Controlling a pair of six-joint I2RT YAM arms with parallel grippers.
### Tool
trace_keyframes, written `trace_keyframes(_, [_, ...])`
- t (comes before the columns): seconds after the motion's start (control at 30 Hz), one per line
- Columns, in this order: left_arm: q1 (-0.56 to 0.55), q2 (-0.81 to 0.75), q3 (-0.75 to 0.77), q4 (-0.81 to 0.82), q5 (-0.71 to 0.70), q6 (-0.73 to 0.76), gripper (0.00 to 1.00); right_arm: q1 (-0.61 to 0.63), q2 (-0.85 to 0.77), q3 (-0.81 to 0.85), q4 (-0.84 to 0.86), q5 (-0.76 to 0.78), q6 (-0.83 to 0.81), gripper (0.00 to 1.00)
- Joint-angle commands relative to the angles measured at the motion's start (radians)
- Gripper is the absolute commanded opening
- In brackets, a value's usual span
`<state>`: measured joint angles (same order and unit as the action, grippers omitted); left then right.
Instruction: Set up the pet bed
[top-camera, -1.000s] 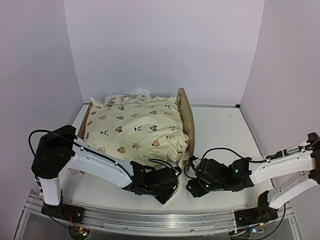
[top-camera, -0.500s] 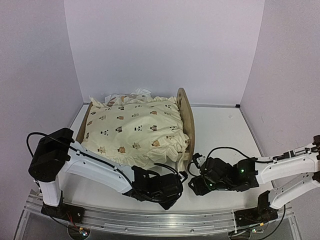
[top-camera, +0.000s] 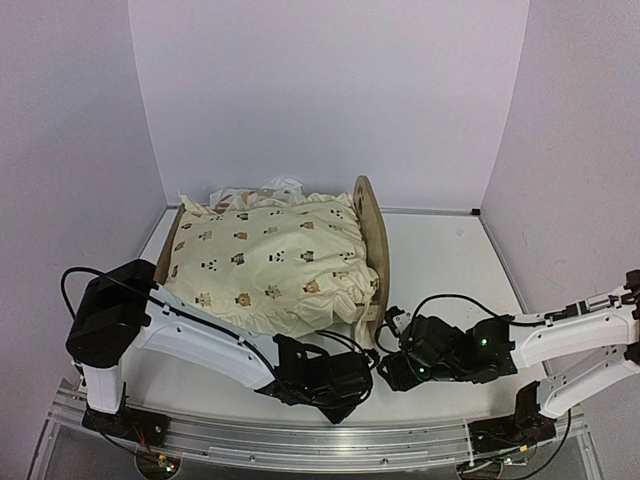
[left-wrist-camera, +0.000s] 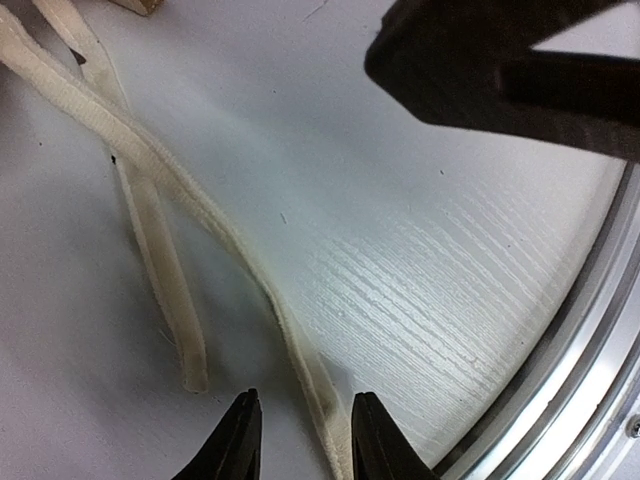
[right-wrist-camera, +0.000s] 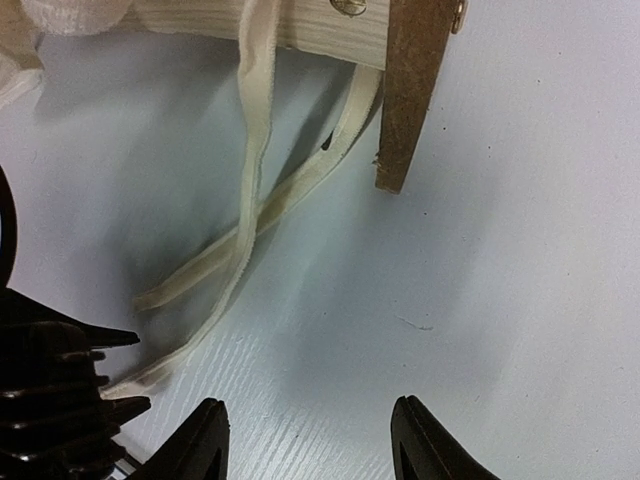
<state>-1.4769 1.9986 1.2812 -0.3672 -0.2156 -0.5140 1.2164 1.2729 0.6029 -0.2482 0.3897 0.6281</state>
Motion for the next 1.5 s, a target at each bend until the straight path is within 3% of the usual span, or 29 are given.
trace_keyframes(0.0, [-0.005, 0.03, 0.043, 0.005, 0.013, 0.018, 0.32, 0.005, 0.01, 0.011, -0.003, 0.017, -0.007, 0.57])
trace_keyframes(0.07, [-0.004, 0.045, 0.049, 0.008, 0.015, 0.019, 0.26, 0.005, 0.011, 0.012, -0.003, 0.017, -0.008, 0.57])
trace_keyframes(0.2, [-0.004, 0.067, 0.063, 0.013, 0.021, 0.03, 0.02, 0.005, 0.011, 0.011, -0.003, 0.018, -0.008, 0.57])
trace_keyframes(0.23, [-0.004, 0.066, 0.066, 0.012, 0.015, 0.032, 0.0, 0.005, 0.012, 0.012, -0.003, 0.018, -0.008, 0.57])
trace_keyframes(0.7, [0.027, -0.217, -0.022, -0.171, -0.258, -0.041, 0.0, 0.018, 0.142, 0.127, 0.001, -0.014, 0.001, 0.56])
trace_keyframes(0.97, [0.041, -0.333, -0.125, -0.2, -0.314, -0.106, 0.01, 0.042, 0.291, 0.238, 0.004, -0.026, 0.036, 0.55])
trace_keyframes(1.47, [0.047, -0.371, -0.239, -0.171, -0.325, -0.164, 0.02, 0.098, 0.515, 0.387, 0.003, -0.007, 0.11, 0.55])
